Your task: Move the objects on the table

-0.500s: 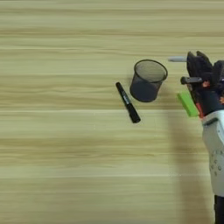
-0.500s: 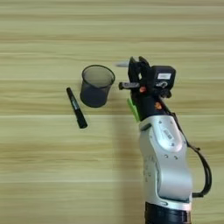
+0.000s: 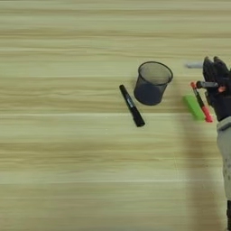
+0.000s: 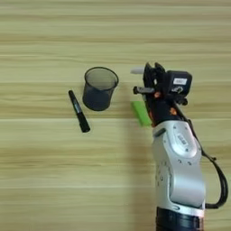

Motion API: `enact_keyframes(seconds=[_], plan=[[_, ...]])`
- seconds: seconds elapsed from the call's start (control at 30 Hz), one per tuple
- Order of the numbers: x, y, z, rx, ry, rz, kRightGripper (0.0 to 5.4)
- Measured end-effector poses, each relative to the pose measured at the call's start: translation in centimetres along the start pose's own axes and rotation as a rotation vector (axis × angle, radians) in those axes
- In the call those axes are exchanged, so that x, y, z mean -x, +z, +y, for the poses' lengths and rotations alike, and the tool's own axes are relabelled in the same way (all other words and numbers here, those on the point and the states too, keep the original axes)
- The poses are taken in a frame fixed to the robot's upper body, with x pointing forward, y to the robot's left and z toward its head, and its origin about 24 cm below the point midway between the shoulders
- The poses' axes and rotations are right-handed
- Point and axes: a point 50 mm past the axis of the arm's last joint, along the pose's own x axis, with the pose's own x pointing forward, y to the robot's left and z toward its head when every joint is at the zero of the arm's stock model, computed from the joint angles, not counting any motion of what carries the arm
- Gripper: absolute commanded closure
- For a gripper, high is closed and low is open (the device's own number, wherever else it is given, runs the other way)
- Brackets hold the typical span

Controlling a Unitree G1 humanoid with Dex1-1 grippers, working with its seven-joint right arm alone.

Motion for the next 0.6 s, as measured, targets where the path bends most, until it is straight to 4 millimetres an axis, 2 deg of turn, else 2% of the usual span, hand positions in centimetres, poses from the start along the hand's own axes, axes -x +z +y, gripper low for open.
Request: enact_keyframes(seconds=[0.4, 0.6], plan=[[-0.1, -3.3, -0.5, -0.018, -0.018, 0.112, 4.69], [-0.1, -4.1, 0.1, -0.021, 0.008, 0.136, 4.69]])
